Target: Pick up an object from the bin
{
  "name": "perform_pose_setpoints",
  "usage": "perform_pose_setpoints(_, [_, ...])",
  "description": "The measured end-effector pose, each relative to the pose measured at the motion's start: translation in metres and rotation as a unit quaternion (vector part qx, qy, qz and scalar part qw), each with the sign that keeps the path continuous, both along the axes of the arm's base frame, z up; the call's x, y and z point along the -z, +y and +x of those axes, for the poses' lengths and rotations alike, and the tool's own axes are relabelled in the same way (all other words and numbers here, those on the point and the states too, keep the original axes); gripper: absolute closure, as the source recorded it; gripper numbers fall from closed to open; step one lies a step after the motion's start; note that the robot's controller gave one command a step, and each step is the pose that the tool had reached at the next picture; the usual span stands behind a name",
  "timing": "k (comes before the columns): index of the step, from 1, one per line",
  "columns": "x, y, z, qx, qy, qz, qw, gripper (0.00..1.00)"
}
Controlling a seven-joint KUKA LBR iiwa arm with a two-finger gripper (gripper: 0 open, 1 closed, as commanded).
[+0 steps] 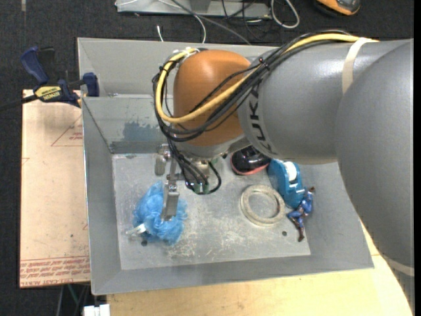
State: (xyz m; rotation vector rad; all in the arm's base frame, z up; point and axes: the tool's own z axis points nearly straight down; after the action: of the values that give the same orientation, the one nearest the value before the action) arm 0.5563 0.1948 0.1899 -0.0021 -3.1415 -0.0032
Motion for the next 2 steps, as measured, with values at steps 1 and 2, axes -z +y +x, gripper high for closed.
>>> perform_pose_setpoints(1, [0.0, 0.0, 0.0, 0.0, 0.0, 0.0, 1.0, 0.0])
perform_pose_setpoints(2, [0.068, 0.009, -0.055, -0.055, 0.0023, 0.0, 0.9985, 0.0])
